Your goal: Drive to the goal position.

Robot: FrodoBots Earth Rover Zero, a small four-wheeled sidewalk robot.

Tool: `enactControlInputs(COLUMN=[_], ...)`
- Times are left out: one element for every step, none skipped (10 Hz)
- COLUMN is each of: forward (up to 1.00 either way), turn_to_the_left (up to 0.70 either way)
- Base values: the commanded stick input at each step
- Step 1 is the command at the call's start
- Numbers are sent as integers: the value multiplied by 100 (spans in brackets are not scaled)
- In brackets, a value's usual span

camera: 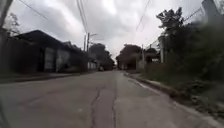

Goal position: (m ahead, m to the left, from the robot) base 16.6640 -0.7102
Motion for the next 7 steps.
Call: enactControlInputs(forward=[70,70,70,70,70,70,70], turn_to_the_left=[-21,-31,-35,-35,-35,-35,-35])
